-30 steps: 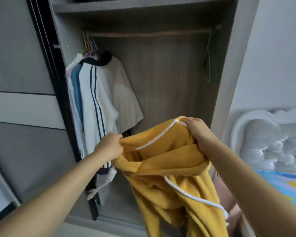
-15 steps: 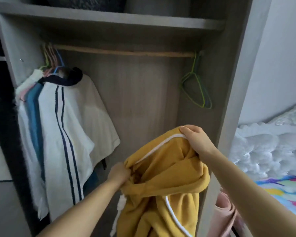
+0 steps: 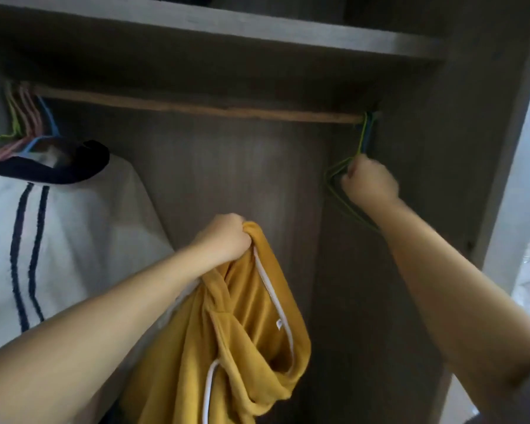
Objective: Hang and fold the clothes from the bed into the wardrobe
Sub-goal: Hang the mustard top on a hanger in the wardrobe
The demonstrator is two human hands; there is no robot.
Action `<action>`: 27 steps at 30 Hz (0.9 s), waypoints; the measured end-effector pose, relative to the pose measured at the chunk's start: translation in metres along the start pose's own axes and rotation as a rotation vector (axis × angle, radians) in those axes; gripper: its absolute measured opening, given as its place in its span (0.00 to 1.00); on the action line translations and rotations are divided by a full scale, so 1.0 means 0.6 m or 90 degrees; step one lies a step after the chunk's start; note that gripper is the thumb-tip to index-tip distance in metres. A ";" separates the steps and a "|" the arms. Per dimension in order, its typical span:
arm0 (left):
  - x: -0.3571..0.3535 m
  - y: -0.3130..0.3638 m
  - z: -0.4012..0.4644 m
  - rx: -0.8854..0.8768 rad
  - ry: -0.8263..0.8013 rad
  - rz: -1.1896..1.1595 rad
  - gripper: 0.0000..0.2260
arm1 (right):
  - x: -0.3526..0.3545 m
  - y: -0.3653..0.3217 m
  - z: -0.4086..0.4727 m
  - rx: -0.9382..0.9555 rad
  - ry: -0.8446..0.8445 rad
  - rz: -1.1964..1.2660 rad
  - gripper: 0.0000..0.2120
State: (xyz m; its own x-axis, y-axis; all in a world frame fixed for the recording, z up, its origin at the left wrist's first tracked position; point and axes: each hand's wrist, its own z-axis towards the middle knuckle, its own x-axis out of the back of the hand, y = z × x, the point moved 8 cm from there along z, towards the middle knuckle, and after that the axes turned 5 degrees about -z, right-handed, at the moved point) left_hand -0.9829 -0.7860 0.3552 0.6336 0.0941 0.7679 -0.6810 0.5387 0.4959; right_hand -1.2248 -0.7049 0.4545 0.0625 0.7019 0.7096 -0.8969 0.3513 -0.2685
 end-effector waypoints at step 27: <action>0.007 -0.117 0.098 0.000 -0.057 -0.090 0.11 | 0.002 0.027 0.133 -0.080 0.069 -0.108 0.16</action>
State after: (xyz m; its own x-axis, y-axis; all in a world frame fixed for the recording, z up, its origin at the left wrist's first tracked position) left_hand -0.9539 -0.8729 0.3476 0.6876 -0.0577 0.7238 -0.5874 0.5417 0.6013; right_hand -1.2743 -0.7478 0.5030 0.2610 0.6859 0.6793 -0.8086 0.5397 -0.2343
